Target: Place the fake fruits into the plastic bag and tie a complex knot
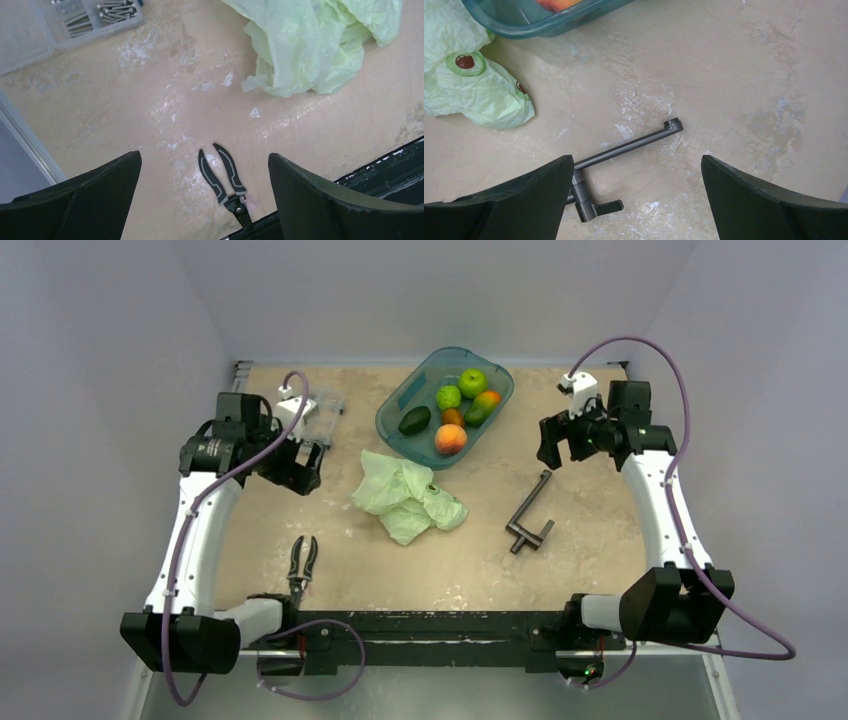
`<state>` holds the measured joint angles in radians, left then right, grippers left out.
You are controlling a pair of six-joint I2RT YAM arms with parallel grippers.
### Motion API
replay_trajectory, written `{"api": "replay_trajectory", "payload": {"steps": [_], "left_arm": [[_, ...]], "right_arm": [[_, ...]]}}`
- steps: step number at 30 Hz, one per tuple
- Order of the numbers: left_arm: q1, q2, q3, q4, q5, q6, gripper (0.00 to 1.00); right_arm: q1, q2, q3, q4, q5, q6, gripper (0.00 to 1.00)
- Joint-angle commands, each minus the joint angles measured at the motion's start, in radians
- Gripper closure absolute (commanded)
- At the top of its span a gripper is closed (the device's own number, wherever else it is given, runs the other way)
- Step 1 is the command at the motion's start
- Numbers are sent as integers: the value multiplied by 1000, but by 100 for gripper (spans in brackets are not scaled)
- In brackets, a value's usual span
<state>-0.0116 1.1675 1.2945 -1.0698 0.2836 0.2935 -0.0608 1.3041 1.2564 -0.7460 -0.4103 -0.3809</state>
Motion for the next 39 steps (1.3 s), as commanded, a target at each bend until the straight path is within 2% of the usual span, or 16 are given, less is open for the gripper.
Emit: {"api": "replay_trajectory", "payload": {"steps": [1, 8, 10, 13, 16, 19, 22, 25, 26, 27, 30, 32, 33, 36, 39], "left_arm": [[-63, -2, 29, 53, 85, 135, 0], [-238, 15, -56, 252, 174, 334, 0], [-312, 27, -101, 339, 161, 391, 0], [-405, 96, -129, 364, 154, 505, 0], [-483, 160, -206, 479, 78, 590, 0], [-550, 253, -268, 655, -80, 639, 0], [-585, 379, -266, 696, -162, 673, 0], [-605, 433, -304, 723, -197, 716, 0], [-610, 443, -316, 733, -207, 718, 4], [-613, 451, -319, 728, -212, 711, 14], [-613, 431, -274, 637, -171, 621, 60], [-601, 371, -222, 533, -47, 514, 90], [-596, 331, -200, 504, 12, 449, 100], [-594, 262, -112, 420, 151, 242, 100], [-595, 246, -11, 360, 214, 54, 100]], "right_arm": [[3, -14, 25, -15, -38, -44, 1], [3, -1, -3, -22, -52, -90, 1], [3, 5, -5, -24, -57, -97, 1], [3, 12, -4, -28, -59, -106, 1], [3, 14, -2, -28, -53, -112, 1], [3, 10, 10, -58, -78, -139, 1], [3, -2, 22, -79, -120, -137, 1], [1, -14, 23, -98, -119, -139, 1], [1, -19, 21, -100, -111, -140, 1], [1, -25, 18, -100, -107, -141, 1], [1, -50, 1, -86, -121, -134, 1], [2, -77, -24, -60, -161, -112, 1], [2, -93, -38, -41, -189, -105, 1], [1, -149, -69, 30, -290, -51, 1], [13, -252, -124, 203, -408, 100, 1]]}}
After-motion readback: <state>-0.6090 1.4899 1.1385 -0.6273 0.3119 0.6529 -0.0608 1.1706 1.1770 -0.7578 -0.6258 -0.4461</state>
